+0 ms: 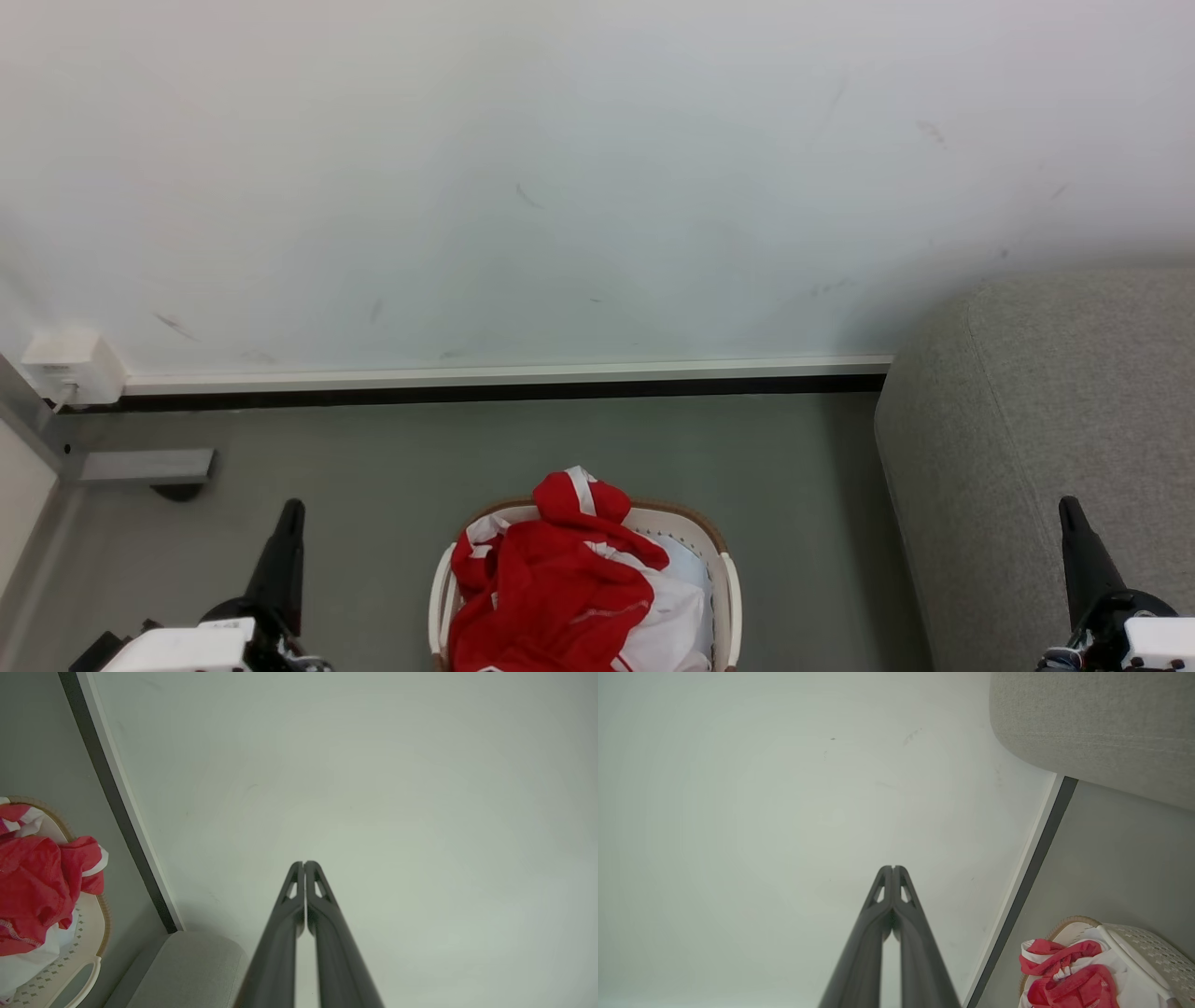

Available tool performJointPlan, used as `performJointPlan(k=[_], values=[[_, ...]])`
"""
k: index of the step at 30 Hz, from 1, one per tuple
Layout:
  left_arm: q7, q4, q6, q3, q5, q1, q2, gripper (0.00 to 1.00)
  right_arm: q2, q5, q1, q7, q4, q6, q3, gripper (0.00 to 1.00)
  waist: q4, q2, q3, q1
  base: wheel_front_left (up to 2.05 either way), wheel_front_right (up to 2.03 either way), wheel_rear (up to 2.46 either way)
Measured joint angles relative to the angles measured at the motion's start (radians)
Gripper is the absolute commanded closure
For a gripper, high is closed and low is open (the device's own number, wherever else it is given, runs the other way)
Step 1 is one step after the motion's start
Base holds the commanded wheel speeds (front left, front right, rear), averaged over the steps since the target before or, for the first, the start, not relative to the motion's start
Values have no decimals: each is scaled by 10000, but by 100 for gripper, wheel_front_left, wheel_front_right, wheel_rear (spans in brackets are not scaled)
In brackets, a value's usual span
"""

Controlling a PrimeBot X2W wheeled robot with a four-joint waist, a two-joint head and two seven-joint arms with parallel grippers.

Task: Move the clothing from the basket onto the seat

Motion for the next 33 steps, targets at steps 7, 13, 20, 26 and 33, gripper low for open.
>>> performJointPlan(k=[7,13,20,26,33], values=[[0,0,0,0,0,0,0,100,-2,0,0,0,0,0,0,100,0,0,0,0,0,0,0],[0,0,0,0,0,0,0,100,-2,0,0,0,0,0,0,100,0,0,0,0,0,0,0],[0,0,0,0,0,0,0,100,-2,0,0,0,0,0,0,100,0,0,0,0,0,0,0],[0,0,0,0,0,0,0,100,-2,0,0,0,0,0,0,100,0,0,0,0,0,0,0],[0,0,0,0,0,0,0,100,-2,0,0,0,0,0,0,100,0,0,0,0,0,0,0]])
